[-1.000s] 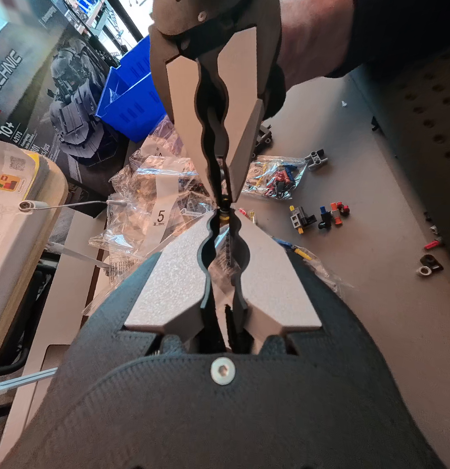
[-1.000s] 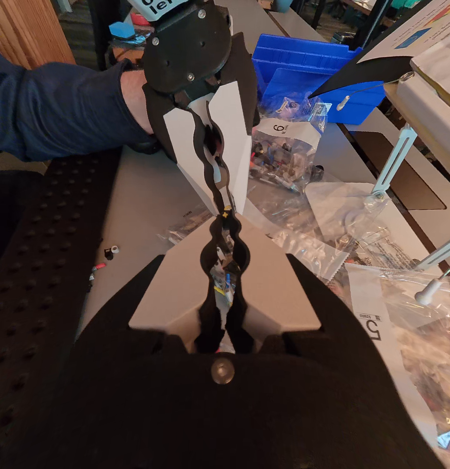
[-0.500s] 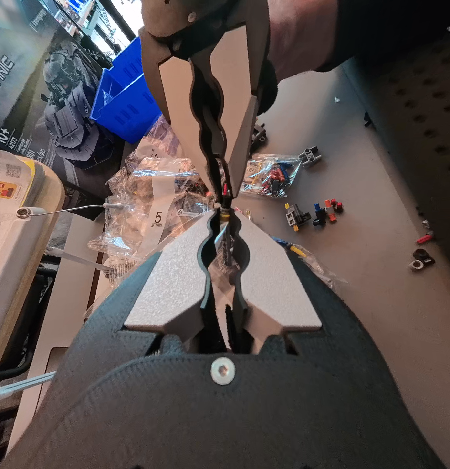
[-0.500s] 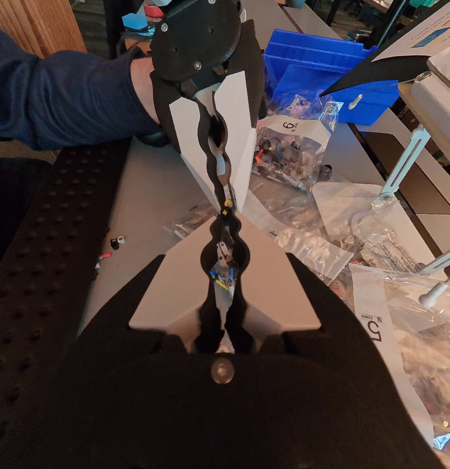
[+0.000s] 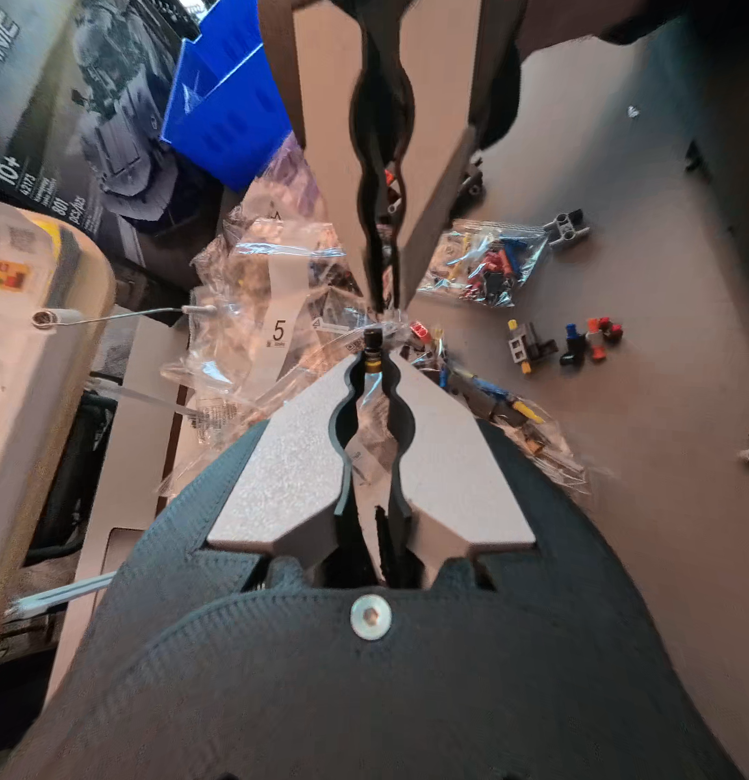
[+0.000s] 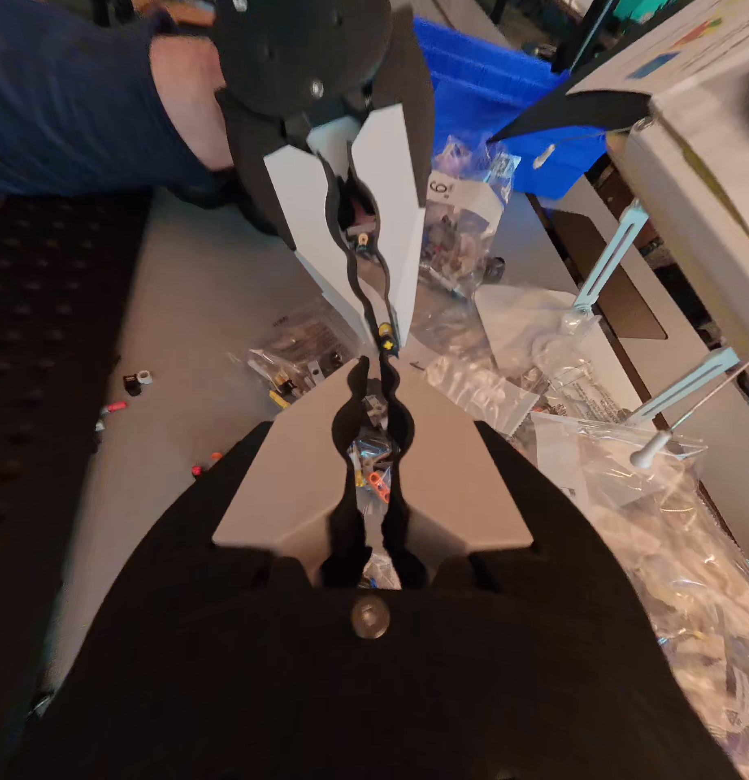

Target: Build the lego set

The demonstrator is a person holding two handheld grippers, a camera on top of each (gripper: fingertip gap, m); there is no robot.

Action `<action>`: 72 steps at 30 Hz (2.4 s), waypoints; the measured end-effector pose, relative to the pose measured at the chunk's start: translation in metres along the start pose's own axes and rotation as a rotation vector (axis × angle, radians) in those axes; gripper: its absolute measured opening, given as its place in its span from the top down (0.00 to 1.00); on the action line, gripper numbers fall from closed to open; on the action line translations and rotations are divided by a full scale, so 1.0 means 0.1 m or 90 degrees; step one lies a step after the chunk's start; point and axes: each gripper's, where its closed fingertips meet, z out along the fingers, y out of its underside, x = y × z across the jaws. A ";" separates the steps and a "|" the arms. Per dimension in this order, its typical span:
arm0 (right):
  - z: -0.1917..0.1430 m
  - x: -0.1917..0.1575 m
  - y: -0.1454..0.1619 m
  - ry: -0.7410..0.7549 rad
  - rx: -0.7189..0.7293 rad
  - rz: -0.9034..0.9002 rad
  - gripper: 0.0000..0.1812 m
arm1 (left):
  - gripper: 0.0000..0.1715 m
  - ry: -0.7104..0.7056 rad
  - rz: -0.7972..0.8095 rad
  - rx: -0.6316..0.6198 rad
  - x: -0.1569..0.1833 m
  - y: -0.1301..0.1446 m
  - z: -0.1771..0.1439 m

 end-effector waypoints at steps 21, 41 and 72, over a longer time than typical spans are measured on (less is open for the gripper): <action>0.18 0.03 0.22 0.067 -0.114 -0.069 0.98 | 0.97 -0.002 0.057 -0.066 0.10 0.09 0.16; 0.03 -0.13 0.12 -0.009 -0.078 -0.035 0.99 | 0.96 0.033 0.068 -0.001 0.20 -0.06 0.05; 0.22 -0.63 0.56 -0.199 -0.171 0.022 0.93 | 0.97 0.073 0.010 0.004 0.23 0.03 0.00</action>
